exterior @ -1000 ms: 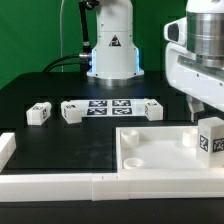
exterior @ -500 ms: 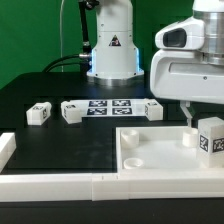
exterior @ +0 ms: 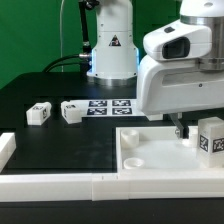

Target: Assemble one leg

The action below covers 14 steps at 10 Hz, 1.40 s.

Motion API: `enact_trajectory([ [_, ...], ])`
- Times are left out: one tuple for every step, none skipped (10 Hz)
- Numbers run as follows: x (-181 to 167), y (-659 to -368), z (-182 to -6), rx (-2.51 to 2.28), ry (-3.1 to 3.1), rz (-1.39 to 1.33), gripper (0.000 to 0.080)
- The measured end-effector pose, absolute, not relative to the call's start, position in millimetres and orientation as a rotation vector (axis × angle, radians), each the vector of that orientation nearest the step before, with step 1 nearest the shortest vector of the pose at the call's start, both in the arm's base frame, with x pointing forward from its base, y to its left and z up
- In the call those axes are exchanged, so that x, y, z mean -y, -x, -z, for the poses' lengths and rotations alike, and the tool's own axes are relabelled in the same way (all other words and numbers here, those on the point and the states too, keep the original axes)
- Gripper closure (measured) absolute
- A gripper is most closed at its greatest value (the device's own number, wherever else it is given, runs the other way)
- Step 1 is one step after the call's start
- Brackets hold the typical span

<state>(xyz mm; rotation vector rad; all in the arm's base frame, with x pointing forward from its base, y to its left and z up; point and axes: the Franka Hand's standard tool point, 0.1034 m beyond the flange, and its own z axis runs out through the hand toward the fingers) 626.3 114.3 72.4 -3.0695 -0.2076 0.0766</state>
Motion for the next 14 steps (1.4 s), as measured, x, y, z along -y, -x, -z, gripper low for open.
enact_trajectory([
  [-113.8, -626.5, -72.5, 0.309, 3.062, -0.072, 0.0151],
  [-113.5, -626.4, -72.1, 0.314, 3.061, -0.073, 0.0151],
  [-113.6, -626.3, -71.9, 0.306, 3.062, -0.074, 0.0151],
  [-113.5, -626.3, -71.8, 0.306, 3.062, -0.074, 0.0278],
  [-113.5, -626.2, -71.7, 0.306, 3.062, -0.074, 0.0421],
  [-113.6, -626.2, -71.8, 0.278, 3.064, -0.075, 0.0421],
  [-113.6, -626.2, -71.7, 0.225, 3.069, -0.077, 0.0508],
  [-113.6, -626.2, -71.7, 0.207, 3.071, -0.077, 0.0508],
  [-114.6, -626.6, -71.9, 0.067, 3.079, -0.077, 0.0508],
  [-117.6, -626.7, -72.1, -0.128, 3.08, -0.076, 0.0508],
  [-120.7, -626.5, -72.2, -0.359, 3.068, -0.075, 0.0508],
  [-119.1, -626.2, -72.3, -0.54, 3.059, -0.075, 0.0508],
  [-113.2, -625.7, -72.1, -0.711, 3.05, -0.073, 0.0508],
  [-109.7, -625.3, -72.5, -0.836, 3.038, -0.066, 0.0502],
])
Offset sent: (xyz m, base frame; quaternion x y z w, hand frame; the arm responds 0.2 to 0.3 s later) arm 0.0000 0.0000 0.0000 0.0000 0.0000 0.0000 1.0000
